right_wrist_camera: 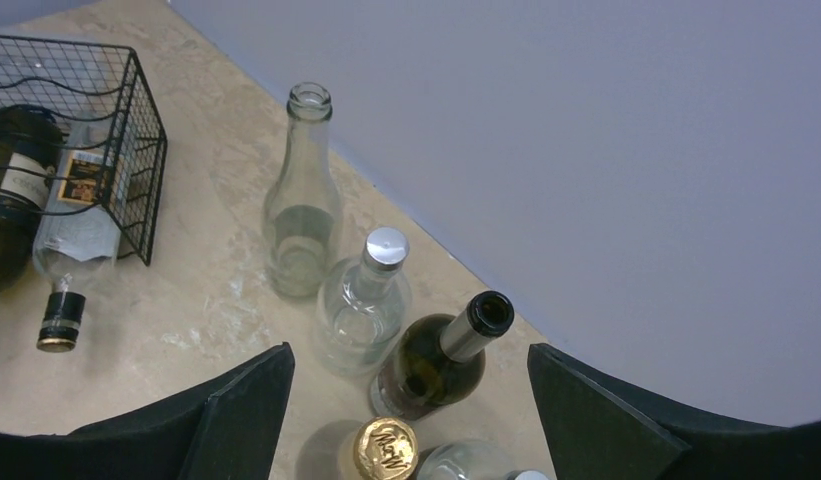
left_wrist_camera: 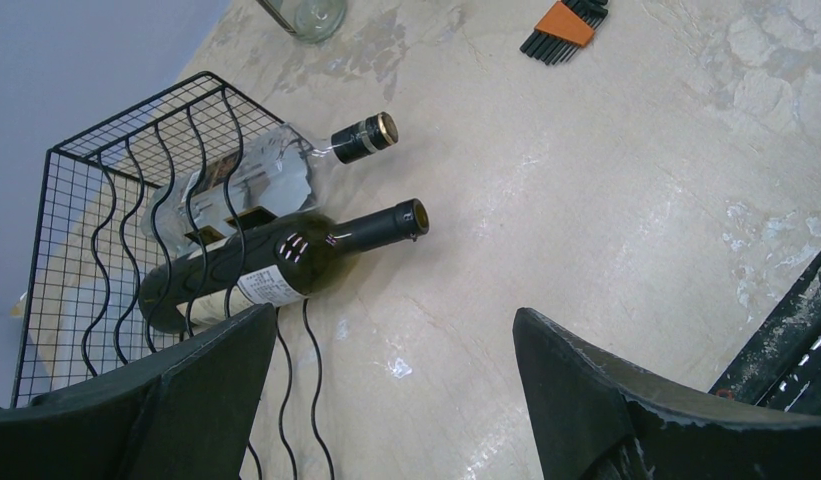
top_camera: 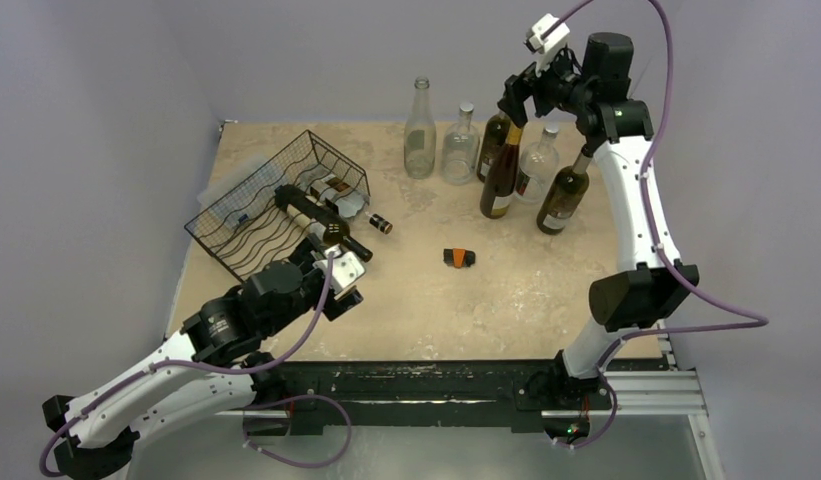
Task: Take the wine bottle off the wine rack
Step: Place the wine bottle at the center of the board.
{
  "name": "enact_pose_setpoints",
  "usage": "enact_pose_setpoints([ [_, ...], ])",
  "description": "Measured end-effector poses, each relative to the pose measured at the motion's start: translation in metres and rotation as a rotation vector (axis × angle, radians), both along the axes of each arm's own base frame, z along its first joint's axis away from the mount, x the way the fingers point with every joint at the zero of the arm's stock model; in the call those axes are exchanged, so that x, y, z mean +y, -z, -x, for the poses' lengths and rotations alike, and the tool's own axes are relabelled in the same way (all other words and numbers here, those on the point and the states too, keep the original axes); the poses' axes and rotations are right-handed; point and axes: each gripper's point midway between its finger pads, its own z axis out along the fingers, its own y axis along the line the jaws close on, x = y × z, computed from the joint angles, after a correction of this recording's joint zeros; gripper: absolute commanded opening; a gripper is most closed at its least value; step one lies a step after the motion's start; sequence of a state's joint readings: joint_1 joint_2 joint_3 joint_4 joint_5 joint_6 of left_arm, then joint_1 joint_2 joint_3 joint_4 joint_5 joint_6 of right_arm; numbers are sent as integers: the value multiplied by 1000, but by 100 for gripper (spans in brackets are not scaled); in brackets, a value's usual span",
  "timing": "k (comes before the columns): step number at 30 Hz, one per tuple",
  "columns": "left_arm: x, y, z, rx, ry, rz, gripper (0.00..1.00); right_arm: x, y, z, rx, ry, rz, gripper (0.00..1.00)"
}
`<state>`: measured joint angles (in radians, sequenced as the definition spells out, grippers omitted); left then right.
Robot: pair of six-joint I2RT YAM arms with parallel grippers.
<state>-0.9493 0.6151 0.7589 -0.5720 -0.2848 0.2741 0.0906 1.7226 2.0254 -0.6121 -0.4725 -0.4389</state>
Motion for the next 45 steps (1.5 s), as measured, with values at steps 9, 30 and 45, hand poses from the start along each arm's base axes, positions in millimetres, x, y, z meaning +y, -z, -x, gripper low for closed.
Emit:
enact_pose_setpoints([
  [9, 2, -4, 2, -13, 0, 19, 92, 9, -58, 73, -121, -75, -73, 98],
  [30, -12, -7, 9, 167, -124, 305, 100, 45, 113, 260, 27, -431, -201, 99],
  [45, -14, -24, 10, 373, -390, 787, 100, 37, 134, 272, -7, -418, -201, 99],
])
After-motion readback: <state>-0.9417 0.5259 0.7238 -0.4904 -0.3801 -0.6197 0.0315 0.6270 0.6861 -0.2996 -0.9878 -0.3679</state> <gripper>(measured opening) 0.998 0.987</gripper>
